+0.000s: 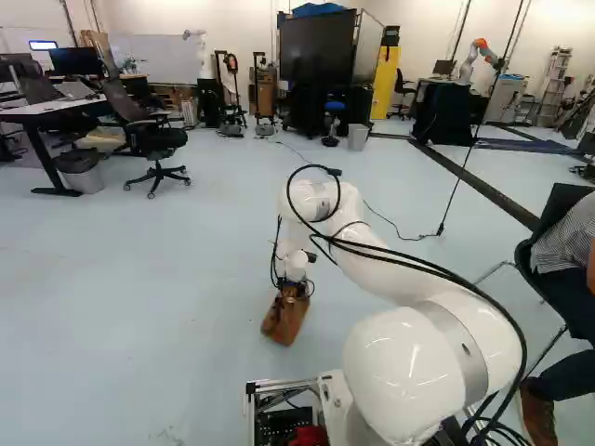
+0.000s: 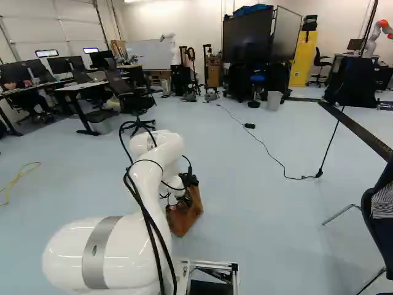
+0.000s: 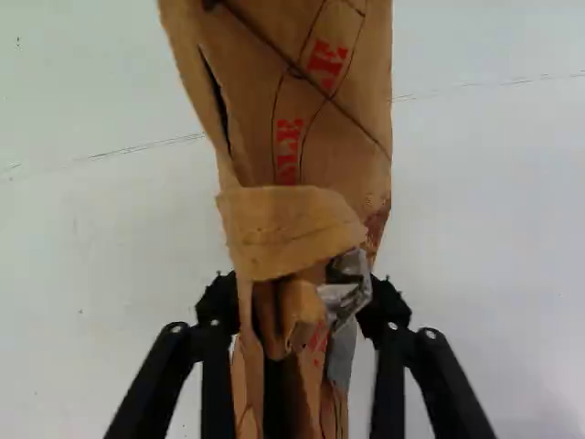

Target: Pick up the grocery bag from the ground

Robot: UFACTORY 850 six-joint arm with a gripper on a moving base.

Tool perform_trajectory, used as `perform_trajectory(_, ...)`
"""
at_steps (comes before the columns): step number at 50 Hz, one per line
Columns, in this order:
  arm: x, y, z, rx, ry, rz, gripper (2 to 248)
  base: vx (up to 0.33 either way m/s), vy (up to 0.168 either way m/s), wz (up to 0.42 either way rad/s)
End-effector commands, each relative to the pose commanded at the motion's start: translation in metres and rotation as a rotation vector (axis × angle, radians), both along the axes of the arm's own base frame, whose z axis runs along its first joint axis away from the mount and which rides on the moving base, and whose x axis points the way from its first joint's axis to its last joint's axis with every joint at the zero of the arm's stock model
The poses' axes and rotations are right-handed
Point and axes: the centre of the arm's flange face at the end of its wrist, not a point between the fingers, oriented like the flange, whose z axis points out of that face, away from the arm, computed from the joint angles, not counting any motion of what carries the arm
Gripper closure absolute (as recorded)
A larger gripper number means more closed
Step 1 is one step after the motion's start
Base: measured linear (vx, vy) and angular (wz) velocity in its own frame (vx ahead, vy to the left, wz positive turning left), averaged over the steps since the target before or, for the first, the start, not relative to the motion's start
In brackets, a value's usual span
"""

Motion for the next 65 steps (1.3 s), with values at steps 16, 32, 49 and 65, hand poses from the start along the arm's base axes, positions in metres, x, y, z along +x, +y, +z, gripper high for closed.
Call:
perform_trajectory(16,0.0,0.0,0.0,0.0,0.0,0.0,215,0.0,0.0,0.0)
perform_trajectory(32,0.0,0.0,0.005,0.0,0.0,0.0,228,0.0,0.0,0.0)
perform_trajectory(49,0.0,0.0,0.029,0.0,-0.002,0.0,228,0.0,0.0,0.0)
perform_trajectory(65,0.0,0.0,0.053,0.001,-0.006,0.0,228,0.0,0.0,0.0)
